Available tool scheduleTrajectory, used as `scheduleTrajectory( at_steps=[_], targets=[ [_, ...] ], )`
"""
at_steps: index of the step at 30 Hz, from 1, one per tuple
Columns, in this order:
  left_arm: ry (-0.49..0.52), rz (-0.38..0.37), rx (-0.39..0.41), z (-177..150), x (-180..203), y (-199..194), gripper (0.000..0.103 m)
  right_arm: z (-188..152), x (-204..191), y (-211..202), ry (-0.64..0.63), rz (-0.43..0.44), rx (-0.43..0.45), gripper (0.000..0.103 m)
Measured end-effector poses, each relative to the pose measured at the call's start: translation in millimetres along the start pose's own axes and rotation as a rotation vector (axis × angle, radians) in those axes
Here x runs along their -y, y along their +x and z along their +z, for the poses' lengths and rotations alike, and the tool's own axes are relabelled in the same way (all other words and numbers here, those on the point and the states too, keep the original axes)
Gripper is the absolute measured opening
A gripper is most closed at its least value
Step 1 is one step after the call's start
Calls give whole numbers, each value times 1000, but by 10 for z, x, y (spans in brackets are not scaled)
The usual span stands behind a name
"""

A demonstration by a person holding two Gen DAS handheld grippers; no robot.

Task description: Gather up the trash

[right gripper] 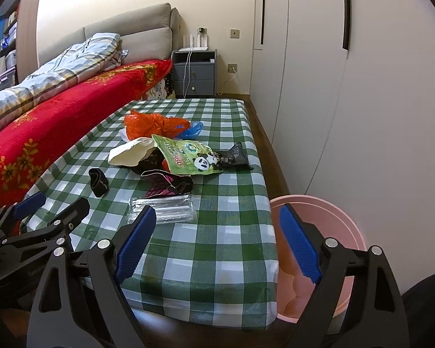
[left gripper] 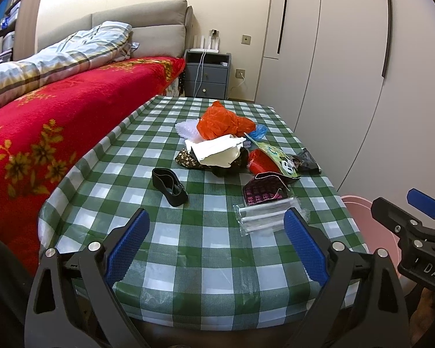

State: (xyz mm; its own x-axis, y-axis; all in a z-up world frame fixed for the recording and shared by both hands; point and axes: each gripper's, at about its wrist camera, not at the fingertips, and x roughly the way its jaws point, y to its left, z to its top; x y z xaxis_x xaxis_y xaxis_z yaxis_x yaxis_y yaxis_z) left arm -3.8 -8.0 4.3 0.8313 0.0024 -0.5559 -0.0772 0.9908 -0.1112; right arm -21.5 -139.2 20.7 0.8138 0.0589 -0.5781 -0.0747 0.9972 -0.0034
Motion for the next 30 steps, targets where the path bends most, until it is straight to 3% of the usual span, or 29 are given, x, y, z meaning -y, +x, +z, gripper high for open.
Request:
scheduleTrajectory(
  at_steps=[20,30],
  targets=[
    [0,-2,-1,1,15,2,90,-3,-14,-21,0,1,4,85],
    [-1,-2,-1,0,10,2,91,-7,-49,-38,-8,21,8,78]
  ],
)
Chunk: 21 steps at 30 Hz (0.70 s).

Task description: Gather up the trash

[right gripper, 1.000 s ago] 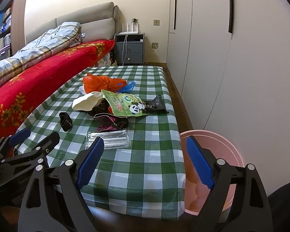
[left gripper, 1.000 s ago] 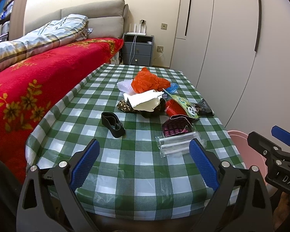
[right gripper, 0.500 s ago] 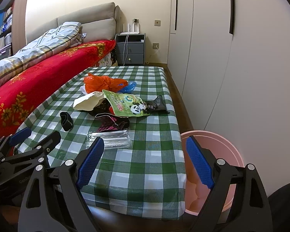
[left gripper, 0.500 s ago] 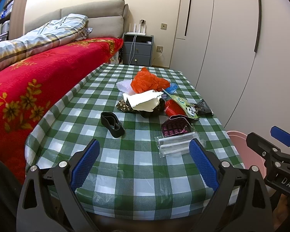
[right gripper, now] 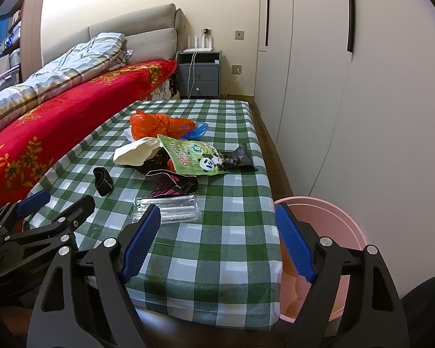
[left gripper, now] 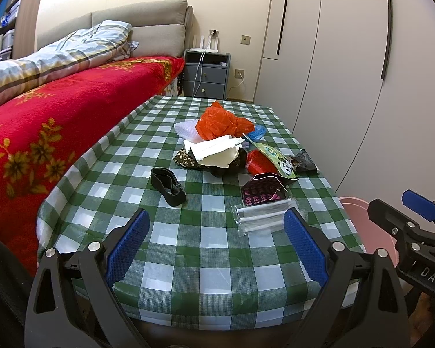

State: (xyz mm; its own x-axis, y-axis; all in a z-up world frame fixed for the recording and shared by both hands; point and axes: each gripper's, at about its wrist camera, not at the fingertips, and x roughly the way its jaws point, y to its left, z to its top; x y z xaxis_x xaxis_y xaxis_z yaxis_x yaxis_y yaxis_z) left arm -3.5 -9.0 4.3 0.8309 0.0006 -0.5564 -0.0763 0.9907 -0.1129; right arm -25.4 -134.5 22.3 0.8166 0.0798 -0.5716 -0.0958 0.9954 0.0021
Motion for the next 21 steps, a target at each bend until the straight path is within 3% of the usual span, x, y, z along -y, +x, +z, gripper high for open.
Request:
scheduleTrajectory(
  at_steps=[11,17,21],
  targets=[
    [-6,8,4,23,52,40,90,2,29,40,25,52,-11,62],
    [-31,18,7,49,-13,46,89,-7,-33,96,25,95,-24,46],
    [-50,38,-5,61,-91,77,78,0,-31,170,52,122,-40,40]
  ],
)
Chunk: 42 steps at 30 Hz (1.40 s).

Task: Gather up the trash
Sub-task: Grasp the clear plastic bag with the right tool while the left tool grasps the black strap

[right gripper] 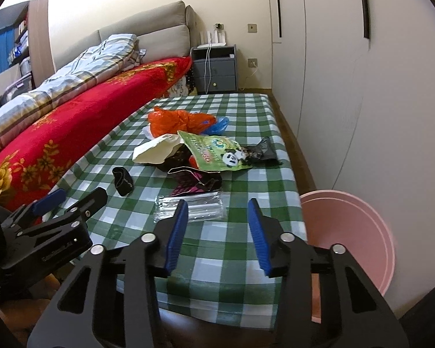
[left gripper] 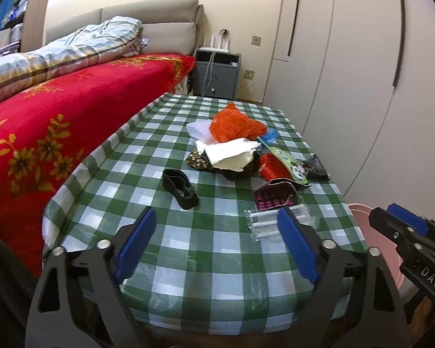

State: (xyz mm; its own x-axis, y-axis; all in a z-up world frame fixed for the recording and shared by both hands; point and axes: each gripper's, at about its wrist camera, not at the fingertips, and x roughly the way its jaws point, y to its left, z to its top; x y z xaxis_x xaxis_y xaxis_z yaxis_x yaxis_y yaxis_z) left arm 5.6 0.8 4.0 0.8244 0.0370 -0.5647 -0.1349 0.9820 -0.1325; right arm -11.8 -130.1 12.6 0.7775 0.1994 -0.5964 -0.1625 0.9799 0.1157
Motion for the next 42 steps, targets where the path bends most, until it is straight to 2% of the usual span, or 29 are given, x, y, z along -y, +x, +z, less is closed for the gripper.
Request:
scheduleTrajectory(
  at_steps=[9,17,22,26,36,41,42],
  targets=[
    [-75,26,18,40,-193,-47,60,37,33,425,62,19,-61,40],
    [-70,33,21,77,-141,66,55,25,54,870,113,33,-137,42],
    [-47,74,12,104,-236,227,55,-36,59,1097,137,37,-200,42],
    [-126,105,-49,123,-428,435,50,-100,108,1230,165,31,-239,43],
    [-139,120,-128,116,-411,820,50,-113,42,1275,136,22,-222,45],
    [-154,110,-181,98,-403,995,45,-104,31,1293,120,15,-218,37],
    [-155,111,-179,108,-402,1008,45,-101,32,1294,119,15,-218,30]
  ],
)
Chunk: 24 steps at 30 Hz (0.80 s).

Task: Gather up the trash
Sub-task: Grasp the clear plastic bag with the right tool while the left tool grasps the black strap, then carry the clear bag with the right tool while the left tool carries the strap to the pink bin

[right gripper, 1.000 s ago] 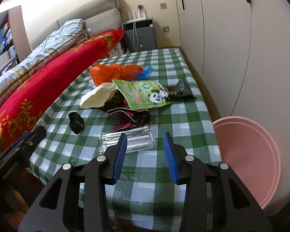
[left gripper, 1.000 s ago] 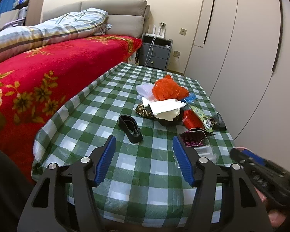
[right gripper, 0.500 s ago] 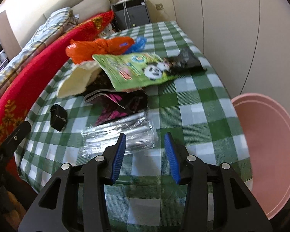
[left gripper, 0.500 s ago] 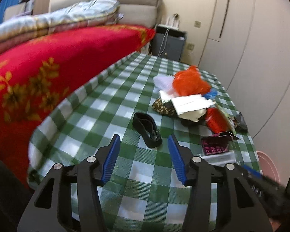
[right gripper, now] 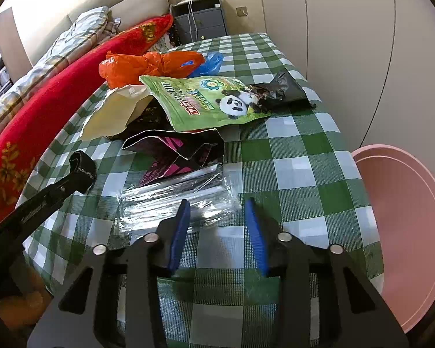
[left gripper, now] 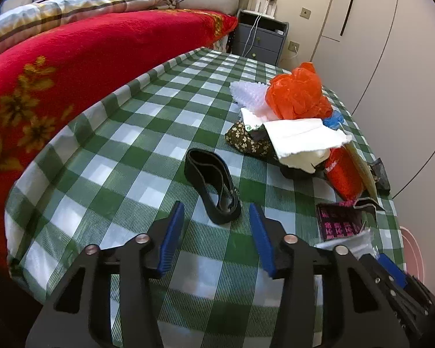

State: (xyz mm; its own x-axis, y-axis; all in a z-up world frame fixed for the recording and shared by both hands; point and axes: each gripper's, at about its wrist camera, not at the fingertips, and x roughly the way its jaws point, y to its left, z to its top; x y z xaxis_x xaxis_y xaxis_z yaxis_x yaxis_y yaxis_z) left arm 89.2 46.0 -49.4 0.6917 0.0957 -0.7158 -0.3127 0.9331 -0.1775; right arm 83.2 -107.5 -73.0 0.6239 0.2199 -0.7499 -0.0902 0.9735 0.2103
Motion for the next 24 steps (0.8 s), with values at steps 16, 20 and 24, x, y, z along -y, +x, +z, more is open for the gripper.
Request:
scheduleTrajectory(
  at_steps=[16,20,24],
  targets=[
    [-40,-25,-32,40,-31,75,14,70,-83,-214,-34,41,75,3],
    [-36,-37,-11,44,-17,-13,14,91,-99,-337,-44,40,108,3],
    [-28,-53,12,57,9,-106,13,109,-133,-473,-60,38,146,3]
  ],
)
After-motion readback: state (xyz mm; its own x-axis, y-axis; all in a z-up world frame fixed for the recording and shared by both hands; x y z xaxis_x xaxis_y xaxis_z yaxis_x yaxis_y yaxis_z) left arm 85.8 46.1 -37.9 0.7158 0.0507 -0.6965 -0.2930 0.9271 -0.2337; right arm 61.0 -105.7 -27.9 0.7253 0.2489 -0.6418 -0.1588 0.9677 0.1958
